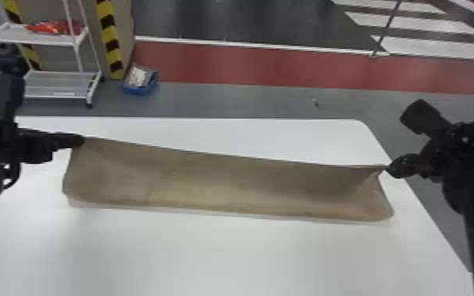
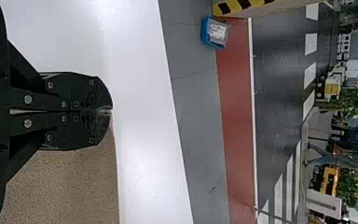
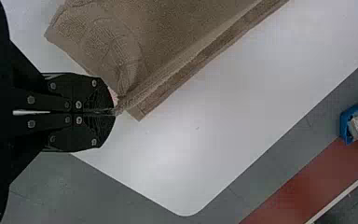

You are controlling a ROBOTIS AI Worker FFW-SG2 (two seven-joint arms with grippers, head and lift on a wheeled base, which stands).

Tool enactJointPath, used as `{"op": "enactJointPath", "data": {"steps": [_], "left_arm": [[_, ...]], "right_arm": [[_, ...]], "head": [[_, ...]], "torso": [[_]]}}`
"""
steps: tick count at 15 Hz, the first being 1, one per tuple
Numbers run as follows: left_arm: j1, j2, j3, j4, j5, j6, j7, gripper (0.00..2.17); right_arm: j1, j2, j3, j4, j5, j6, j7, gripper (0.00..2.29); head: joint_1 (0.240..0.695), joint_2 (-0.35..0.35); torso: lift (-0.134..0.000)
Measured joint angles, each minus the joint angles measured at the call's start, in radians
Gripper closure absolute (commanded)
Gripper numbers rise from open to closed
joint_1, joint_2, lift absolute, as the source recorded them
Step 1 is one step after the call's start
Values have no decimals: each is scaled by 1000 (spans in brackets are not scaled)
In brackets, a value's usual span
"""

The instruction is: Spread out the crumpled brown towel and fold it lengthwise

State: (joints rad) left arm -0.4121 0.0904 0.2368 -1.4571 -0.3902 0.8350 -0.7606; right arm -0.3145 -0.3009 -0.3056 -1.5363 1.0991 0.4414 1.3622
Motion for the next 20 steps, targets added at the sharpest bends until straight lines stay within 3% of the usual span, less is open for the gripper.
{"op": "enactJointPath", "data": {"steps": [11,16,20], "left_arm": [[-28,4,-18,68,-17,-67,20,1652],[-40,29,-16,108,-18,-103,30,1652],[-41,40,-11,118,-16,-115,31,1652]], "right_arm": [[-87,-1,11,112,32,19,0,1416],[-149,0,29,230,75,32,-47,1416],[-162,3,46,252,82,35,-66,1416]], "head": [[695,-148],[695,-143],[695,-134]], "torso": [[-124],[-124],[-124]]}}
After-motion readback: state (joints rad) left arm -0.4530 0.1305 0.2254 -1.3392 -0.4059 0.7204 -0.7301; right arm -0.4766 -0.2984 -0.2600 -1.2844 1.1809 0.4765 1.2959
